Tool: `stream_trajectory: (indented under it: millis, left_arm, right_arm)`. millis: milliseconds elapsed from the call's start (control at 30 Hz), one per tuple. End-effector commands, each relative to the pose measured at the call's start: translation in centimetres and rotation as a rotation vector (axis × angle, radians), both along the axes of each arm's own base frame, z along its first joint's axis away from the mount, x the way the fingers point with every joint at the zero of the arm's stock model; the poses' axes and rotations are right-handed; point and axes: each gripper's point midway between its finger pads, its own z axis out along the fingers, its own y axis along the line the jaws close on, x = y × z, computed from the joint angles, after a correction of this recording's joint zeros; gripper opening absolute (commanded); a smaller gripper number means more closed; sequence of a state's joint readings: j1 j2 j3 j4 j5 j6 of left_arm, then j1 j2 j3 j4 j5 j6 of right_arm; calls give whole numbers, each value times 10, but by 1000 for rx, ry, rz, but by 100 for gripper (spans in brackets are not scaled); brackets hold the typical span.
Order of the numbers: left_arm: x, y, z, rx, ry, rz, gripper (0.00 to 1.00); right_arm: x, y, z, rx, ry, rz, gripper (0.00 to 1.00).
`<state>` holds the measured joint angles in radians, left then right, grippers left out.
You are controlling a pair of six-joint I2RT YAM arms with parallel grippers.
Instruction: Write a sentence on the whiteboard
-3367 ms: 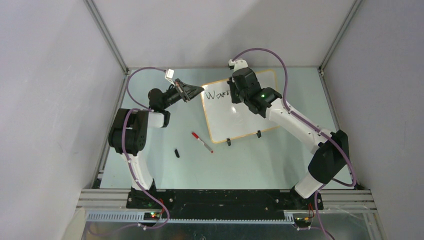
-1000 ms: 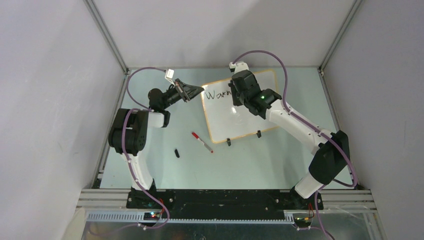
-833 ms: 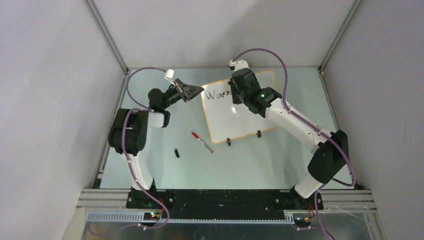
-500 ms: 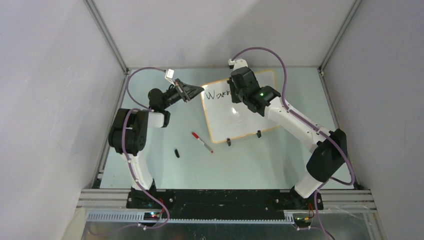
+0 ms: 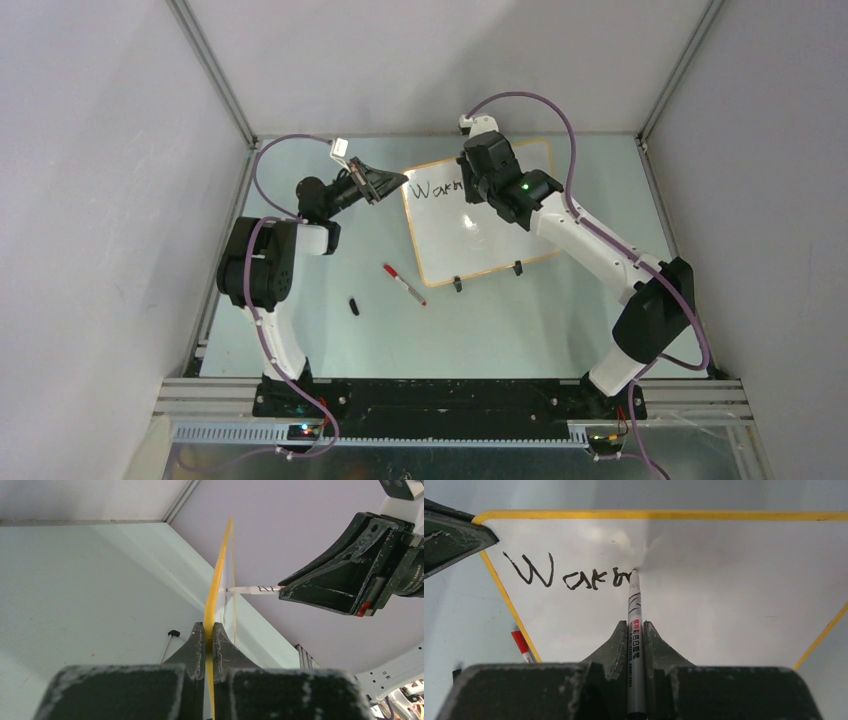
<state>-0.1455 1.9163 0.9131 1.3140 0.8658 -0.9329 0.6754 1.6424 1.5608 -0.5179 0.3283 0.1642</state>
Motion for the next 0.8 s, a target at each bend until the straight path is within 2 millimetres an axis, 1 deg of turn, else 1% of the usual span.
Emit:
stream_trajectory:
  millis: [0,267,467,767]
  left_arm:
    - [-7,-6,13,38,-102,-32,0]
    - [-7,-5,13,39,-101,-31,0]
    - [-7,-5,13,38,-102,-31,0]
    - [-7,-5,13,39,-102,-31,0]
  right_arm:
    - [16,-7,18,21,-55,-54,0]
    - [13,-6,15,23,-40,-39,0]
    - [10,-10,16,15,-40,-45,0]
    - [2,-11,4,7,-17,-35,0]
